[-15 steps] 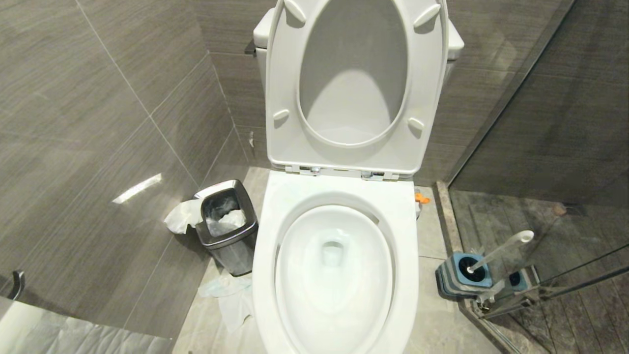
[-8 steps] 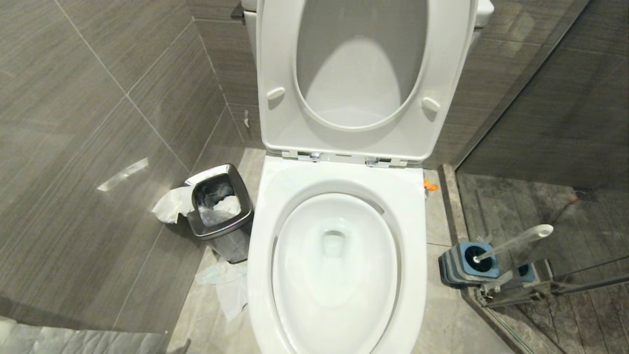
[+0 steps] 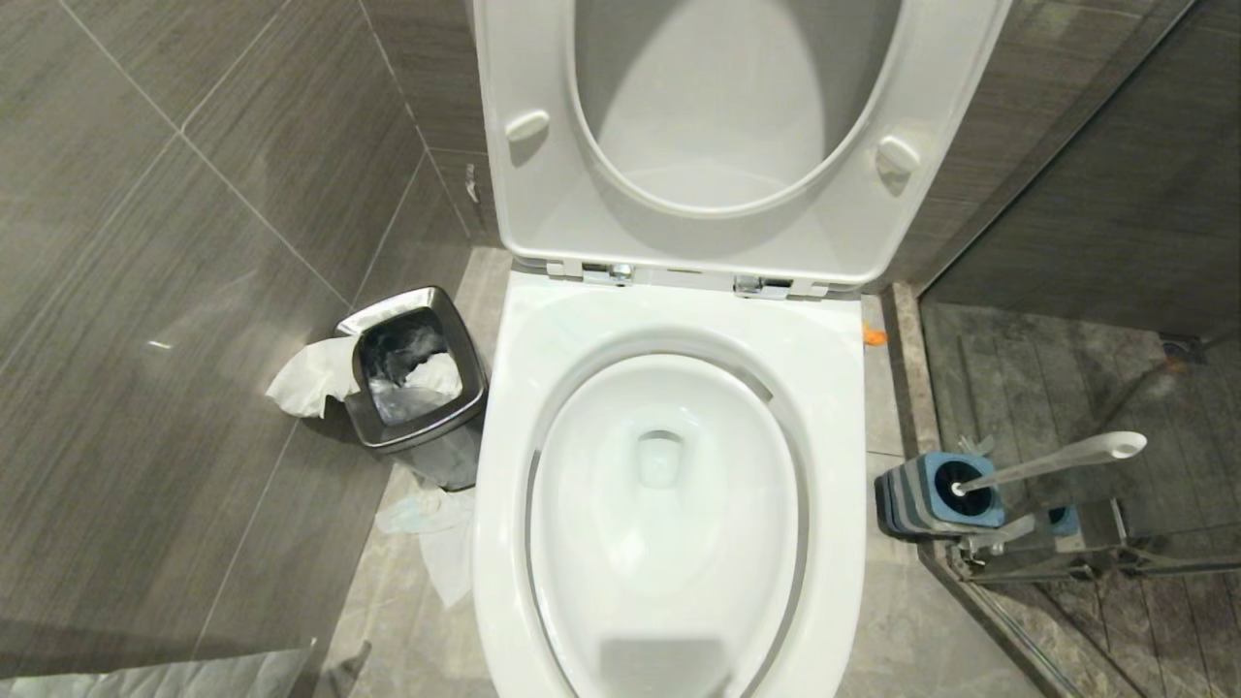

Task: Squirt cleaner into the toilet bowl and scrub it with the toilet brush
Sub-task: Pour in the cleaning agent

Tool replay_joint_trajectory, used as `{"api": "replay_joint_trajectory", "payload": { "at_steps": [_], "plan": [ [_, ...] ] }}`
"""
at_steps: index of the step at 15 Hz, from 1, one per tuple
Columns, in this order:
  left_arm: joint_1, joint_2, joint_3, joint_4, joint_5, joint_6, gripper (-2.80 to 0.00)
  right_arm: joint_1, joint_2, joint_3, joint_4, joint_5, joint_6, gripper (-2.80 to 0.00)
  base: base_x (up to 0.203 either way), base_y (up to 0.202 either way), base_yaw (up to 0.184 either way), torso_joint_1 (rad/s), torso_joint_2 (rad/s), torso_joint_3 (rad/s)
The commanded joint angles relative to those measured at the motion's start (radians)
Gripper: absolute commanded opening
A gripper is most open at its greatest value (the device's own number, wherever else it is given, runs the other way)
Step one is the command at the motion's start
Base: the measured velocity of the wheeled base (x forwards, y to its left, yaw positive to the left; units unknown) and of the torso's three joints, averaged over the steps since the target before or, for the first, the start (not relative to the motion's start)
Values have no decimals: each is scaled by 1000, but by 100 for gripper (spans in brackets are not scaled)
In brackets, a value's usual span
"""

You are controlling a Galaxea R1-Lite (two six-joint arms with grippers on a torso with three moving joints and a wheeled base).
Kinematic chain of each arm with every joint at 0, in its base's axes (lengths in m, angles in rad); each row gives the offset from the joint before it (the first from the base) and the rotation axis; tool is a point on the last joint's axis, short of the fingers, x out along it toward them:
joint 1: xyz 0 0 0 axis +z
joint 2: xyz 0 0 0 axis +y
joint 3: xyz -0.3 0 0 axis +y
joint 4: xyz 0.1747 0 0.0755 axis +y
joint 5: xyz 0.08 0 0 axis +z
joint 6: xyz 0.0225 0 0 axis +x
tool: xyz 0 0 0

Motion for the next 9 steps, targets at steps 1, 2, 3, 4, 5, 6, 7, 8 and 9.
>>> {"api": "replay_joint_trajectory", "payload": {
  "at_steps": [1, 2, 3, 4, 5, 6, 7, 8, 9],
  "plan": [
    [0, 1, 0, 0, 0, 0, -280, 0, 0, 0, 0, 0, 0, -280, 0, 0, 0, -1, -1, -189],
    [0, 1, 0, 0, 0, 0, -280, 0, 0, 0, 0, 0, 0, -280, 0, 0, 0, 12, -2, -202],
    [0, 1, 0, 0, 0, 0, -280, 0, 0, 0, 0, 0, 0, -280, 0, 0, 0, -2, 6, -206],
    [0, 1, 0, 0, 0, 0, -280, 0, 0, 0, 0, 0, 0, -280, 0, 0, 0, 7, 6, -199],
    [0, 1, 0, 0, 0, 0, -280, 0, 0, 0, 2, 0, 0, -280, 0, 0, 0, 10, 1, -206],
    [0, 1, 0, 0, 0, 0, -280, 0, 0, 0, 2, 0, 0, -280, 0, 0, 0, 6, 2, -189],
    [0, 1, 0, 0, 0, 0, -280, 0, 0, 0, 2, 0, 0, -280, 0, 0, 0, -1, 1, -204],
    [0, 1, 0, 0, 0, 0, -280, 0, 0, 0, 2, 0, 0, -280, 0, 0, 0, 0, 10, -142],
    [0, 1, 0, 0, 0, 0, -280, 0, 0, 0, 2, 0, 0, -280, 0, 0, 0, 2, -2, -81]
  ]
}}
